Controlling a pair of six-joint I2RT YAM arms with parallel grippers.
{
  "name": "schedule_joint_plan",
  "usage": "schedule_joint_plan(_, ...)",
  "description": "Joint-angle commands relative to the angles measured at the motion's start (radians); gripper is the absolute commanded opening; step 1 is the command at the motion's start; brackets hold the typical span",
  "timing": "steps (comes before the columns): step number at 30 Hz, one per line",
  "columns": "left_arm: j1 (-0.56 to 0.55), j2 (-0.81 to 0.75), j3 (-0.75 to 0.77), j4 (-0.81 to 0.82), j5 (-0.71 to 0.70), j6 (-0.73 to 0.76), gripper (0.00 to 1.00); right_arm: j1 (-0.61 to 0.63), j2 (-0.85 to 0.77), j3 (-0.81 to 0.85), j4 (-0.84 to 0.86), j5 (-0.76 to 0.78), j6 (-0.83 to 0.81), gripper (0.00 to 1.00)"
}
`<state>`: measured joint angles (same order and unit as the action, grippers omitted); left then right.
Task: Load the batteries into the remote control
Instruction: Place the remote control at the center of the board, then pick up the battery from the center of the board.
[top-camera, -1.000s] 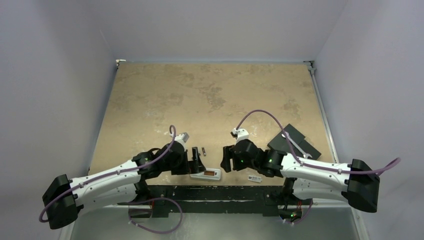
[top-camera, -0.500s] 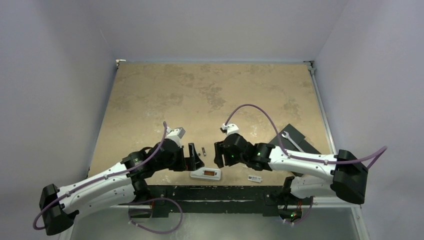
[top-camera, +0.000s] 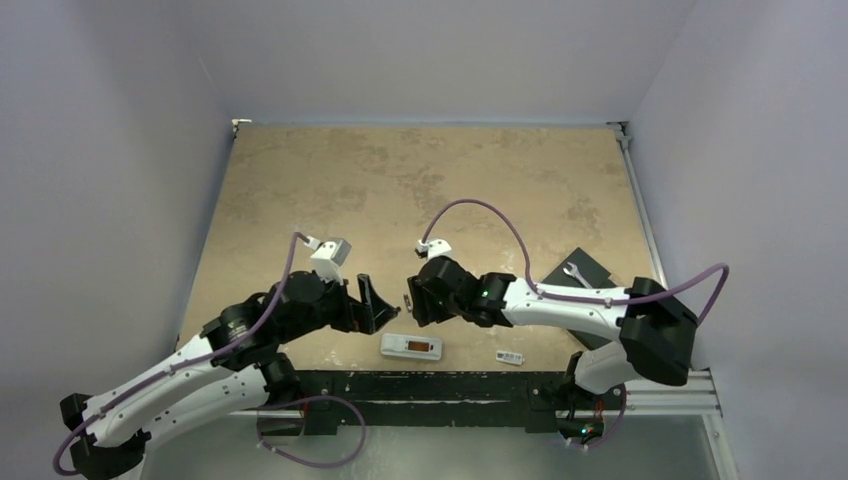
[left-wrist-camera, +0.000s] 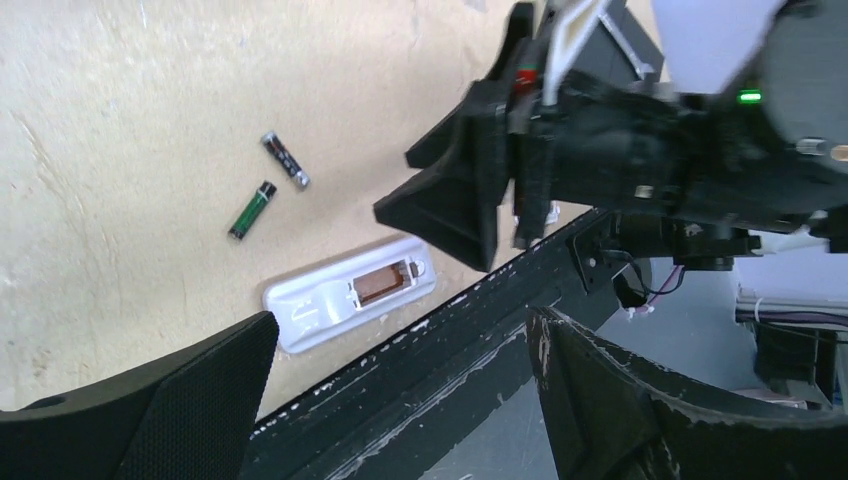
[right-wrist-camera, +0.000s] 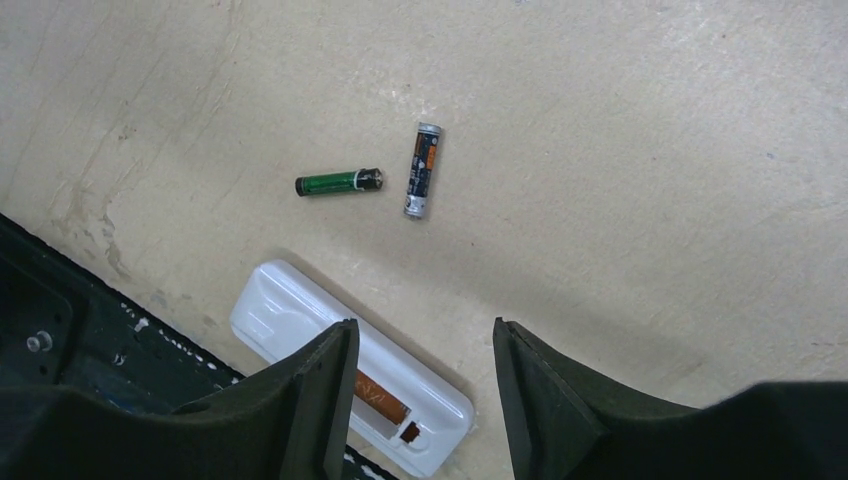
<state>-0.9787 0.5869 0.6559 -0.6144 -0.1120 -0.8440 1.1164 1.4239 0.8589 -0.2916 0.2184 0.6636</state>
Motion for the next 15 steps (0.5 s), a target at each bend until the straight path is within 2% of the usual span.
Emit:
schedule_joint_plan(1,-0.007,-0.033,0.087,-0.031,-0.043,0.103,0.95,0.003,0.047,0.073,0.007,0.019,-0.020,0.58)
schedule_joint_plan(12,-0.007,-0.097,0.184,-0.026,-0.049,0.252,0.94,0.003,0.176,0.177,-0.017,0.048,-0.018,0.52)
schedule_joint_plan(15,-0.007,-0.117,0.177,0.004,-0.043,0.291,0.95,0.003,0.212,0.204,-0.022,0.054,-0.011,0.46)
